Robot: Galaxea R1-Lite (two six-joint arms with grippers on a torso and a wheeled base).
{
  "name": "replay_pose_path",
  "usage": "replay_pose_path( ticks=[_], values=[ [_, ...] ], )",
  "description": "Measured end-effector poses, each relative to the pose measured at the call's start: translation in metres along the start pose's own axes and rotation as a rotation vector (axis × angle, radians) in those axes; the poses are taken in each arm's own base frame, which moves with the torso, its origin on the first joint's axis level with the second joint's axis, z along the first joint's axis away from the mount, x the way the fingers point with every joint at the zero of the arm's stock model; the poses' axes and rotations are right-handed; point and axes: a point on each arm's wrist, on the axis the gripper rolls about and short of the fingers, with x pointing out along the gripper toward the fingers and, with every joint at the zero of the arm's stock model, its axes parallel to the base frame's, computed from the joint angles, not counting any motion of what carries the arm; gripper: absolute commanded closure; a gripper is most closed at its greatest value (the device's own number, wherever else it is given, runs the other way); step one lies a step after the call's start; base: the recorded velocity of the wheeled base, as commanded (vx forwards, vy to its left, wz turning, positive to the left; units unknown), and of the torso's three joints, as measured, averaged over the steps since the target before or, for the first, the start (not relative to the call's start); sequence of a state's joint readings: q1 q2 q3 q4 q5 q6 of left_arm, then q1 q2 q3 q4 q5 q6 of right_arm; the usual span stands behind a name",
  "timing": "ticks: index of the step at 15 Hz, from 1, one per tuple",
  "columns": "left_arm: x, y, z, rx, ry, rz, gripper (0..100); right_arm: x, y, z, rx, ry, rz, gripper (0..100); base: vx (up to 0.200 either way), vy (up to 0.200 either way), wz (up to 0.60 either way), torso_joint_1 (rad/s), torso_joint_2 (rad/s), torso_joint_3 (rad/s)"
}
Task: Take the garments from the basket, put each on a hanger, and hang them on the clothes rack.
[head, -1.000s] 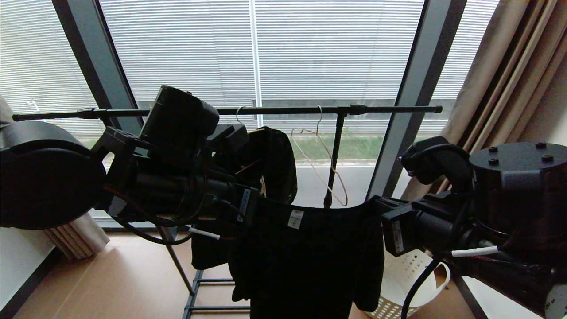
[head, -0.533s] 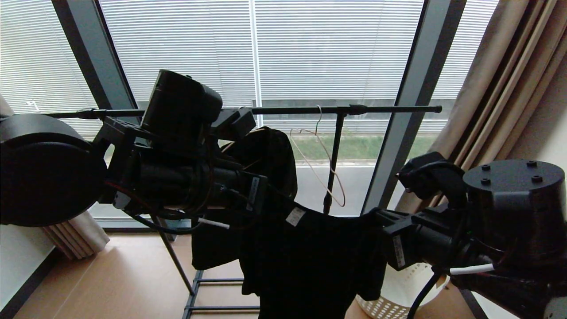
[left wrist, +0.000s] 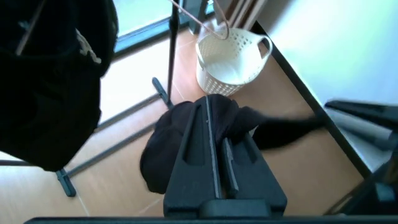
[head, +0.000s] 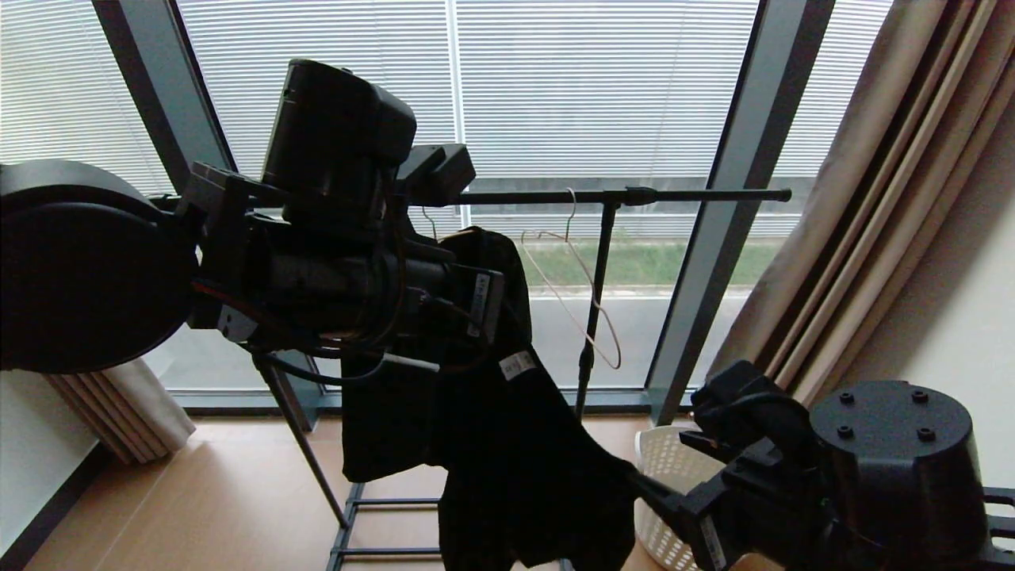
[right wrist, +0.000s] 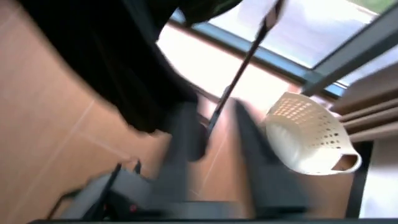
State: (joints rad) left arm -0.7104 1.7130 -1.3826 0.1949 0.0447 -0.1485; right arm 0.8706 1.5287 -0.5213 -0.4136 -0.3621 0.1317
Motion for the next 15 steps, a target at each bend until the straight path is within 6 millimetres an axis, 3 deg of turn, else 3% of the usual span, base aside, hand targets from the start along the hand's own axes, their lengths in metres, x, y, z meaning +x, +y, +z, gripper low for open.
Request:
replay_pose_path(
  ticks=[3, 9, 12, 15],
  values=[
    [0.0, -0.001, 0.001, -0.005, -0.002, -0.001, 100, -0.001, 0.003, -0.009, -0.065, -0.039, 0.104, 0, 0.0, 0.0, 0.0, 0.0, 0.0, 0.0],
    [0.002, -0.001, -0.003, 0.001, 0.011, 0.003, 100, 0.0, 0.011, 0.021, -0.18, -0.271, 0.237, 0, 0.0, 0.0, 0.0, 0.0, 0.0, 0.0],
    [0.002, -0.001, -0.003, 0.003, 0.012, 0.003, 100, 0.015, 0.02, 0.046, -0.184, -0.319, 0.238, 0, 0.0, 0.0, 0.0, 0.0, 0.0, 0.0],
    [0.001, -0.003, -0.004, 0.007, 0.013, -0.001, 100, 0.042, 0.027, 0.049, -0.189, -0.288, 0.227, 0, 0.0, 0.0, 0.0, 0.0, 0.0, 0.0]
  ],
)
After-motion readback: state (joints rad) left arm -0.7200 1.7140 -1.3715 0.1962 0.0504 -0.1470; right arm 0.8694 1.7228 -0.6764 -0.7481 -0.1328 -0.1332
